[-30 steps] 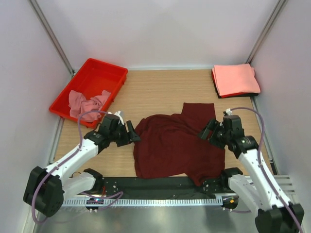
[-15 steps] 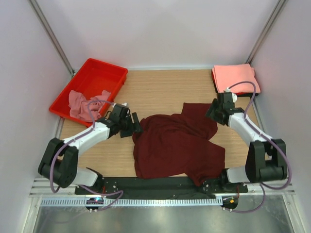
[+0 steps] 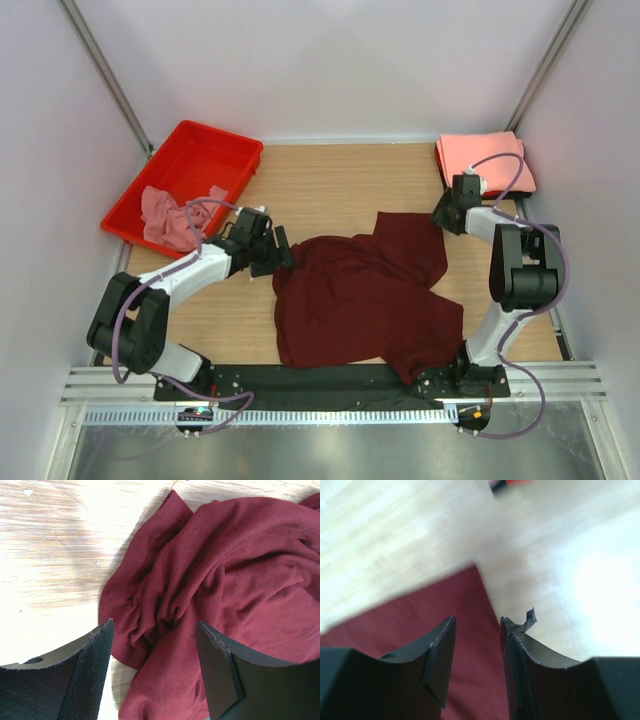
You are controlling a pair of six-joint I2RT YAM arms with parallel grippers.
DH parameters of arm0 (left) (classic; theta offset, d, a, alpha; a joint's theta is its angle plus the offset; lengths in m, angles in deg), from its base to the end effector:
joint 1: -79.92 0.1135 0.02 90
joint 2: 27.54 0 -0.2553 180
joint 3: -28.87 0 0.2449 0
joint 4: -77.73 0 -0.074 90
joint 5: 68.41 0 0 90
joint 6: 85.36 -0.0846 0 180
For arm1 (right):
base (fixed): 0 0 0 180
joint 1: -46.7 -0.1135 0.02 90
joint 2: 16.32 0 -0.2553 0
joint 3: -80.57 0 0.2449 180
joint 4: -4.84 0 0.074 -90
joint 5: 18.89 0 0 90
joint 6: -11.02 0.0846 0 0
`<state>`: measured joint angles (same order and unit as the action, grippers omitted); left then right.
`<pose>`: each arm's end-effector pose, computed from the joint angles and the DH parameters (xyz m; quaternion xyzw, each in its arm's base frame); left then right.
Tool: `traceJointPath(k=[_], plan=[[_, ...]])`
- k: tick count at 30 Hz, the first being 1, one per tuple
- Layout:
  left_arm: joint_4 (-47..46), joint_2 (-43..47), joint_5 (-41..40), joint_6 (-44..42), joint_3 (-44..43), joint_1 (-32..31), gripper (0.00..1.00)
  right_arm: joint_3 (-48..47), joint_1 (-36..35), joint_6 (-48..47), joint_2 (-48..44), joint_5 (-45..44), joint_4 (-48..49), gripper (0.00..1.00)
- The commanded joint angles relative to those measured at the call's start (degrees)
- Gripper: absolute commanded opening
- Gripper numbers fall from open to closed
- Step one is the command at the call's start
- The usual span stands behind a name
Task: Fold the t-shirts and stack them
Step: Flatten the tshirt out
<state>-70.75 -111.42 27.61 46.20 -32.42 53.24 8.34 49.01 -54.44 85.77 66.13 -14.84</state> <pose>0.2744 -0.1478 0.1452 -0.1070 0.9441 -0.2139 0.2267 0.3880 -0.0230 0.1208 0.2323 0.9083 0.0266 0.3468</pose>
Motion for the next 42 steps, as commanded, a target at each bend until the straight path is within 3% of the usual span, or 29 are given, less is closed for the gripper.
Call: traceJointPath(k=[1, 9, 17, 26, 29, 32, 36, 42], plan=[[-2.14, 1.34, -0.49, -0.43, -0.52, -0.31, 0.67, -5.14, -0.28, -2.47, 3.20, 0.49, 5.06, 0.46], [-2.14, 3.10, -0.66, -0.16, -0.35, -0.22, 0.67, -12.45, -0.28, -5.11, 8.48, 1.63, -1.09, 0.43], [-2.31, 4.77, -0.40, 0.10, 0.44, -0.22, 0.67, -14.12, -0.81, -9.06, 8.22, -3.99, -6.72, 0.42], [-2.66, 5.39, 0.39, 0.80, 0.62, -0.22, 0.67, -17.54, -1.34, -12.84, 12.43, -0.39, -10.06, 0.42], [-2.67, 5.74, 0.22, 0.98, 0.88, -0.22, 0.67, -18.94, -1.34, -12.76, 13.93, -0.22, -11.72, 0.38], [-2.75, 6.00, -0.39, 1.24, 1.32, -0.22, 0.66, -19.83, -1.34, -12.58, 15.69, -0.21, -13.22, 0.28], [-2.58, 6.27, 0.04, 1.77, 1.24, -0.31, 0.66, -19.83, -1.43, -12.76, 12.38, 0.75, -12.79, 0.01], [3.47, 8.72, -4.86, 0.46, -0.52, -0.31, 0.62, -25.88, -4.48, -10.91, -0.46, -7.92, -21.63, 0.01]])
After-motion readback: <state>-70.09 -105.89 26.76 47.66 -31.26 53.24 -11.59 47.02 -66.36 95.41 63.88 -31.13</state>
